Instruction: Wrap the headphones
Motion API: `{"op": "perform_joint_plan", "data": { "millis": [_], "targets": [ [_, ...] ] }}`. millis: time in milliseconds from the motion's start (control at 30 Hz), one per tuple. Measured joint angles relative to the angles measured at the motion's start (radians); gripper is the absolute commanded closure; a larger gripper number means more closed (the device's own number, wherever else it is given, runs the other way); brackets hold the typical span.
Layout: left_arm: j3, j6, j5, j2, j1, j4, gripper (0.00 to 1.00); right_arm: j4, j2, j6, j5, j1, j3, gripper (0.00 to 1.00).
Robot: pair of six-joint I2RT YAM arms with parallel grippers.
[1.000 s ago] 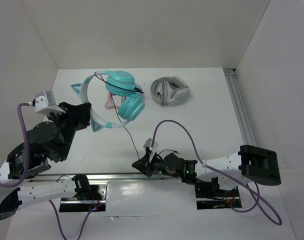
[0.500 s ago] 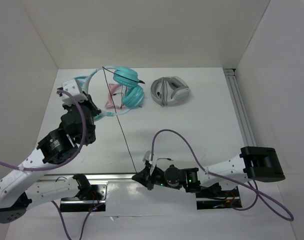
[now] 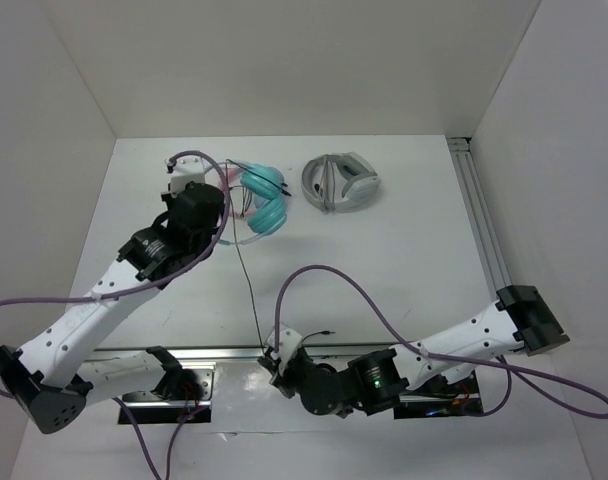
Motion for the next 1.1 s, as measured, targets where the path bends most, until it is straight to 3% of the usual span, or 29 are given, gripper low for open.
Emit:
{"op": "perform_joint_plan", "data": {
  "millis": [267,500,867,1100],
  "targets": [
    [-0.018,0.085,0.171,0.074,0.018,-0.117,1.00,-0.545,0.115,0.042,0.405,0.018,0.433,1.00],
    [-0.123,0.129,0.299,0.069,-0.082,-0.179,1.00,-0.743,0.141,0.008,0.585,0.018,0.557,1.00],
    [-0.113,0.140,0.383,0.006,-0.328,-0.352,1.00,-0.801,0.080,-0.094,0.678,-0.024,0.541,1.00],
    [0.014,0.105,0.445,-0.023,-0.394,-0.451,1.00,-0.612,-0.098,-0.269,0.673,-0.180,0.430,1.00]
  ]
}}
